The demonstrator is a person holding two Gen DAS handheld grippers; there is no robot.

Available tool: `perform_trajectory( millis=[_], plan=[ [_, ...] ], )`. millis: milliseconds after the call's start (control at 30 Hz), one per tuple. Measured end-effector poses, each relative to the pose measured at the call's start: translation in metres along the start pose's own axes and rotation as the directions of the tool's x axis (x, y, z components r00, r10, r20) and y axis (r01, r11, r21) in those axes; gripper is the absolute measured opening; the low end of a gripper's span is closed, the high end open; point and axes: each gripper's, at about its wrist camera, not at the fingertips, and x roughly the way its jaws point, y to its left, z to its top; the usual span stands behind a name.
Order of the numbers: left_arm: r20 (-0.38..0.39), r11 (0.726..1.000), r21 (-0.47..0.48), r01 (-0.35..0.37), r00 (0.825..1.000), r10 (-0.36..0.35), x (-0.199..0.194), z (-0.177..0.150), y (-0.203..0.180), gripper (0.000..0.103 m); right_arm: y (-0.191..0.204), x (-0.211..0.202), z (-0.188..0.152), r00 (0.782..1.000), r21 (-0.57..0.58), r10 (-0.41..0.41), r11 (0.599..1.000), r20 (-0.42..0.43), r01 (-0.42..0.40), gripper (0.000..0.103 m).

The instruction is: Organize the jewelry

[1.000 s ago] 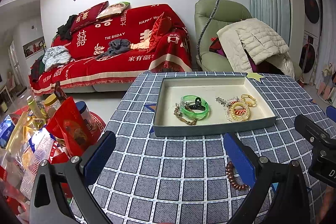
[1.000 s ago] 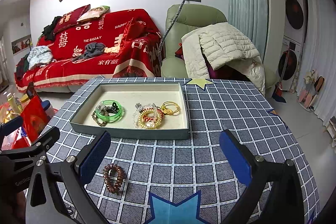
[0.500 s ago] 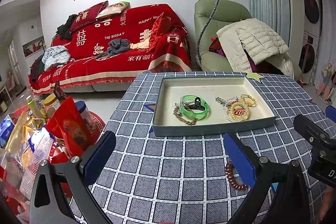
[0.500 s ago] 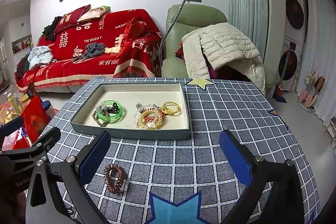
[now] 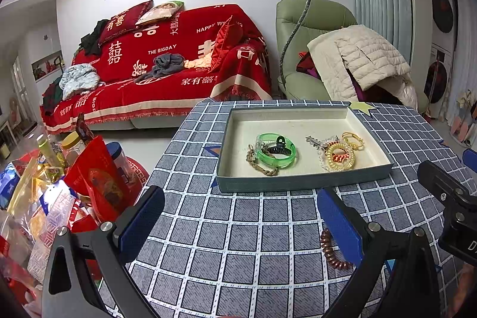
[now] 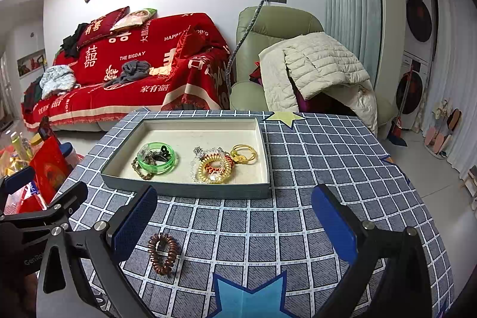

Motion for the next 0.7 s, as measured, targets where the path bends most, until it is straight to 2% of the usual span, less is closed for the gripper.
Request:
perform_trajectory(
  millis=[700],
  plan=[
    [-0.006,1.0,-0.011,0.017,1.0,-0.017,0.0033,-0.0055,0.0041,0.103,0.0073,-0.0023,0.0006,1.0,-0.004,0.004,1.0,-0.002,-0.004,0.103]
  ],
)
